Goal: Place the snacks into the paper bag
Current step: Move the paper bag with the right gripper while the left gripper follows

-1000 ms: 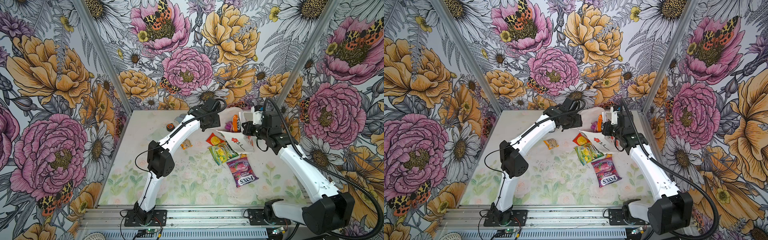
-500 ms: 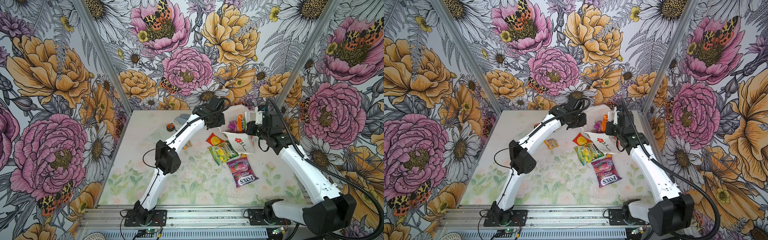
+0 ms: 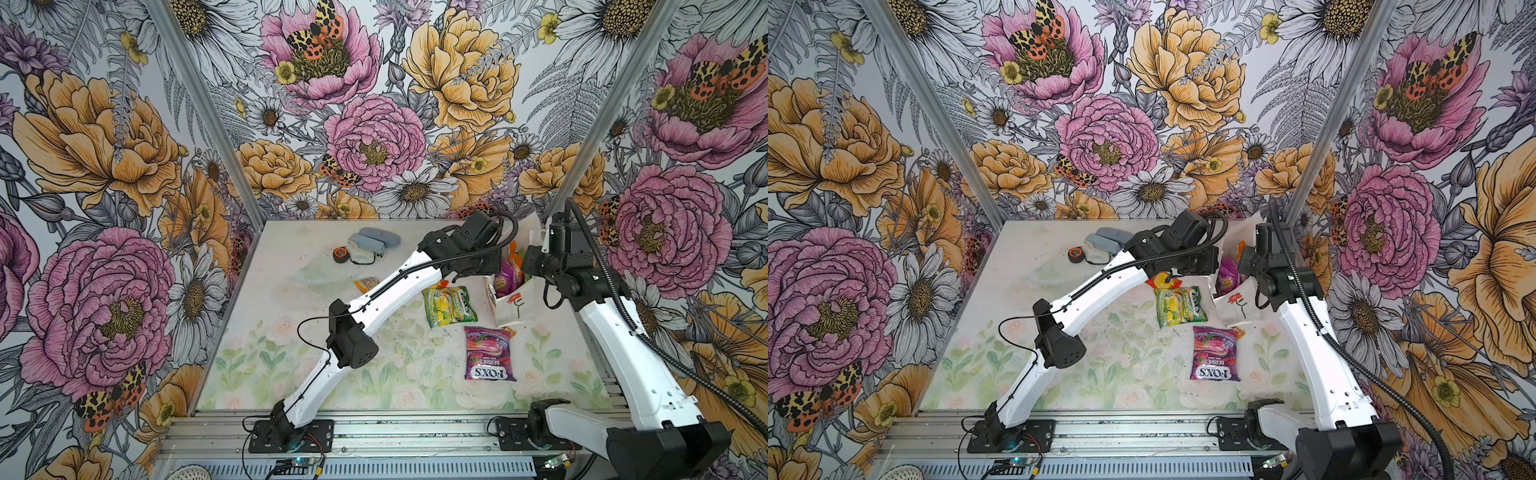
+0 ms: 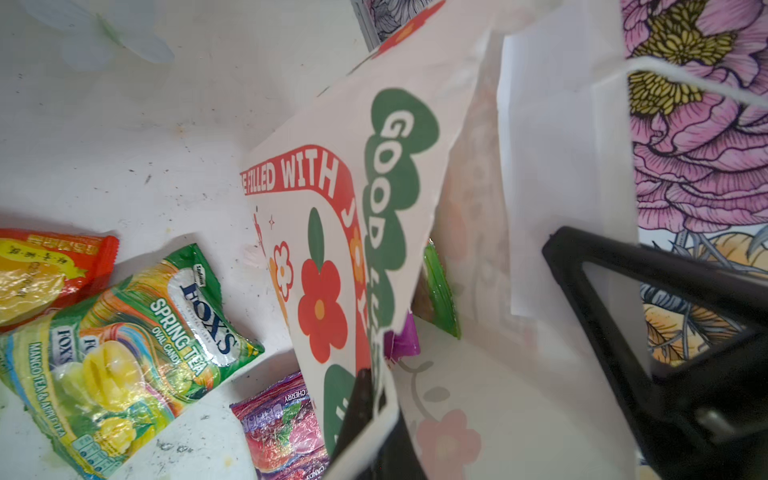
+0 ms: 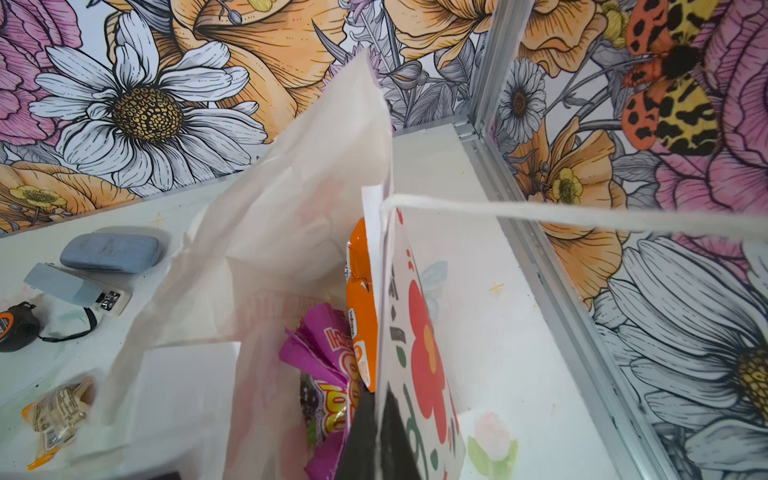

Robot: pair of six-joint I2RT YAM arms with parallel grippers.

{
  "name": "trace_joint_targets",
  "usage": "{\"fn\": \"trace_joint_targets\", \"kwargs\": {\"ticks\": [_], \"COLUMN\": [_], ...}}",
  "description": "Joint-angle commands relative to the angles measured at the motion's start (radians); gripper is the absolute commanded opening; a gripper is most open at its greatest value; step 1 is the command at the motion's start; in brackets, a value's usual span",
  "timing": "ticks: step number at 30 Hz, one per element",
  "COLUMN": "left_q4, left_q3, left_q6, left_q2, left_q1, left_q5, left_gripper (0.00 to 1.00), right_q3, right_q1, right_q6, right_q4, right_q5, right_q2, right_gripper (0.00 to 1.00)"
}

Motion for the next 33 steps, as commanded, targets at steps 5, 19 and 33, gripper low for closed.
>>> {"fn": "trace_joint_targets", "kwargs": {"ticks": [5, 19, 33], "left_q4": [0.127, 0.167, 0.192], "left_q3": [-0.006, -0.060, -0.085], "left_q6": [-0.004, -0.018, -0.044], "left_q2": [-0.018, -0.041, 0.027], "left_q1": [-0.027, -0.092, -0.133], "left_q5": [0.045, 0.109, 0.245], "left_gripper": [0.00, 0.00, 0.00], "right_q3": [0.045, 0.110, 0.070], "right_q1": [0.000, 0.000, 0.000], "right_q6": [-0.014, 0.036, 0.075], "right_q4": [0.027, -0.154, -0.256], "right_q5": [0.129, 0.344, 0.461], "right_q2": [-0.074, -0.153, -0.201], "right_gripper": [0.00, 0.00, 0.00]}}
